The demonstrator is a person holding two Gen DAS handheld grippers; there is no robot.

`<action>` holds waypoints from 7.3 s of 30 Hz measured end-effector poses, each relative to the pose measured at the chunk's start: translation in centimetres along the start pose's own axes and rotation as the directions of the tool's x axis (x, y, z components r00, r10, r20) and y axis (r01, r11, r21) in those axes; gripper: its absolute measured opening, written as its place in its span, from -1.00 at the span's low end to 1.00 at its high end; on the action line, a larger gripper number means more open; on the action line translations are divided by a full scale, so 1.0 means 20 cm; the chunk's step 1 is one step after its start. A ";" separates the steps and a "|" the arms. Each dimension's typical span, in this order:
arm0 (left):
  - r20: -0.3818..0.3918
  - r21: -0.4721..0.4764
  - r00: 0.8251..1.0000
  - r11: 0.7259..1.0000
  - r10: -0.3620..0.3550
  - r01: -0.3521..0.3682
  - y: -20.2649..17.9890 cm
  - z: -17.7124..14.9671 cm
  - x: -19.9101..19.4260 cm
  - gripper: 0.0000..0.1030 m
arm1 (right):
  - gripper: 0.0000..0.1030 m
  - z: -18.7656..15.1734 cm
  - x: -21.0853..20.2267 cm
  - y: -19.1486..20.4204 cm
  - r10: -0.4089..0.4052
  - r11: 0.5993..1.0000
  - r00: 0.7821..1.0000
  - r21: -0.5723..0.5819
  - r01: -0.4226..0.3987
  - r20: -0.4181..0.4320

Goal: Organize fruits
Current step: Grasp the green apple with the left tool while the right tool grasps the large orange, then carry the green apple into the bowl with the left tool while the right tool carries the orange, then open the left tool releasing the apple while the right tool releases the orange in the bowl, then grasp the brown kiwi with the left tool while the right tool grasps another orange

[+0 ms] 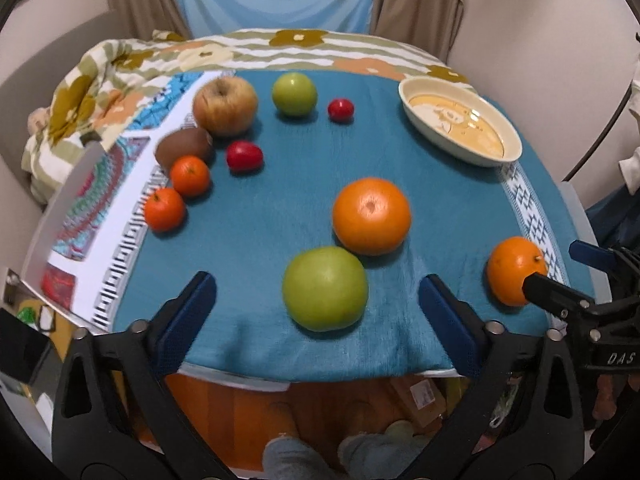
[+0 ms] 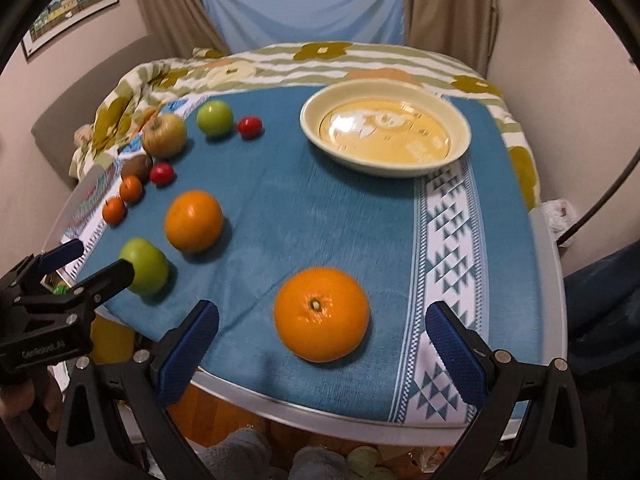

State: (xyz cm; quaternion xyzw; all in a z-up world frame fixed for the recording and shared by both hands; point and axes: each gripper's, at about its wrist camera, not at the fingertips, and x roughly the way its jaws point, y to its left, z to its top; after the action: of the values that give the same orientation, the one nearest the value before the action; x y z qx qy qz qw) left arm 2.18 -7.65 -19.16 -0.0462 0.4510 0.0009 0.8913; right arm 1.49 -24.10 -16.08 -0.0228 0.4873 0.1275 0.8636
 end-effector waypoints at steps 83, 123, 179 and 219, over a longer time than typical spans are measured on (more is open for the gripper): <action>-0.020 0.340 0.978 0.919 -0.206 0.200 -0.67 1.11 0.45 0.09 | 0.08 0.82 0.02 -0.59 -0.091 0.984 0.988 0.163 0.070 0.125; -0.106 0.383 0.981 0.904 -0.164 0.192 -0.63 1.26 0.74 1.00 | 0.08 0.92 0.26 -0.73 -0.109 0.974 0.993 0.203 0.100 0.033; 0.070 0.222 0.995 0.974 -0.066 0.048 -0.41 1.06 0.07 1.00 | 1.00 0.84 -0.10 -0.50 -0.008 1.000 0.990 -0.005 0.009 0.140; -0.068 -0.007 0.997 1.000 -0.023 0.022 0.76 0.65 -0.06 1.00 | 1.00 0.37 -0.09 0.41 -0.062 0.982 0.998 0.179 0.055 0.033</action>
State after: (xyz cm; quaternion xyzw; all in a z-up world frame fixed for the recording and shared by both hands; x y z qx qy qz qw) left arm 11.26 8.60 -11.66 -0.0540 0.4805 -0.0094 0.8753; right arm 4.88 -15.21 -10.02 0.0425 0.4794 0.0586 0.8746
